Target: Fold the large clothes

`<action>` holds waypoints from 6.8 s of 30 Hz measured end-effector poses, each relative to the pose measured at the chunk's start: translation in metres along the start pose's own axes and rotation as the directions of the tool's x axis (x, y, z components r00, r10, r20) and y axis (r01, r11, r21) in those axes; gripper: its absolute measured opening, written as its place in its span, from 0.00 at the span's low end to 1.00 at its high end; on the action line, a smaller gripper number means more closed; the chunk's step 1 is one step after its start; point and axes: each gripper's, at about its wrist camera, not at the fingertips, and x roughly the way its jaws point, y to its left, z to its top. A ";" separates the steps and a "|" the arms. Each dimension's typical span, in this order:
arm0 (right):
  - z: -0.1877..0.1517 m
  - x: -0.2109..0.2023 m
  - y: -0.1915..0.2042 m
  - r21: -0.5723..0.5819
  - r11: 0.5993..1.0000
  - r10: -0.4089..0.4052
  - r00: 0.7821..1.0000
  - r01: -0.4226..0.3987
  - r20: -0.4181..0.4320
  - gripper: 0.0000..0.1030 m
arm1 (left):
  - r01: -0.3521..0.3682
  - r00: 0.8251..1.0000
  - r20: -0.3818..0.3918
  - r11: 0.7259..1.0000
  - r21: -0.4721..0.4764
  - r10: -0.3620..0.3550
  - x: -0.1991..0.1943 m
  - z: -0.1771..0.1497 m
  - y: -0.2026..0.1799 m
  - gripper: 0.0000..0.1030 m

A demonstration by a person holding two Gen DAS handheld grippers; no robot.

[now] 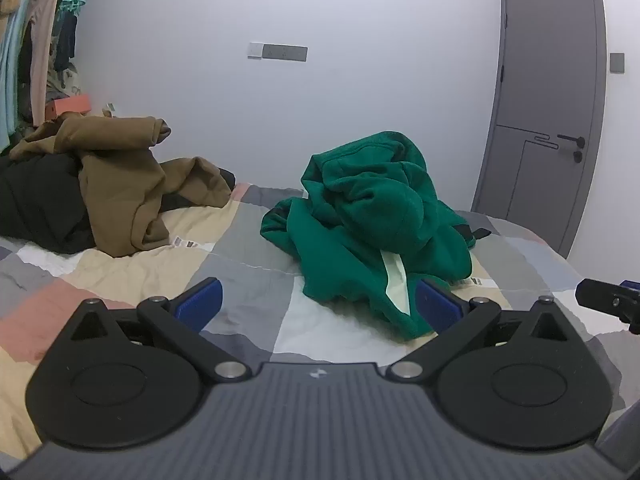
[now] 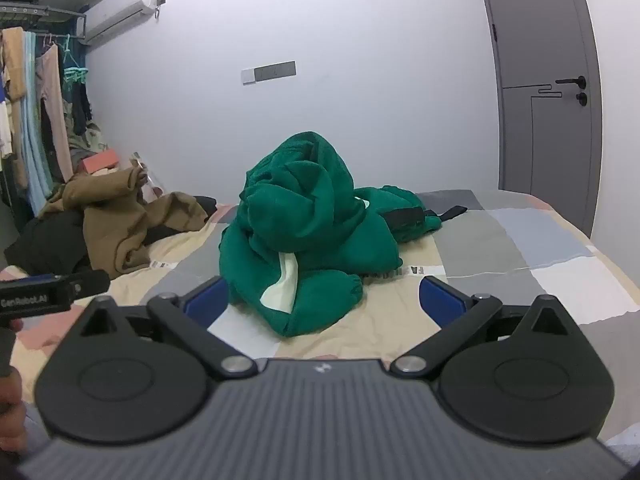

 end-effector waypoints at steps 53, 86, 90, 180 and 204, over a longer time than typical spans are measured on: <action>-0.006 0.012 0.000 0.008 0.999 -0.033 0.998 0.033 -0.047 1.00 | -0.006 1.000 -0.002 1.000 -0.009 0.006 0.007 -0.003 0.003 1.00; -0.002 -0.012 0.016 -0.022 0.999 -0.029 0.999 0.029 0.017 1.00 | 0.016 1.000 -0.014 1.000 -0.019 -0.017 -0.003 -0.003 -0.001 1.00; 0.001 -0.017 0.018 -0.018 1.000 0.005 1.000 -0.005 0.014 1.00 | 0.021 1.000 -0.019 1.000 -0.007 -0.021 -0.003 0.002 -0.008 1.00; -0.014 0.089 0.055 -0.104 0.853 0.442 0.815 -0.511 -0.375 0.14 | -0.368 0.925 -0.109 0.787 -0.495 0.363 0.207 0.064 0.311 0.07; -0.024 0.094 0.043 0.108 0.799 0.582 0.717 -0.591 -0.384 0.77 | -0.383 0.918 -0.083 0.809 -0.447 0.388 0.150 0.064 0.266 0.81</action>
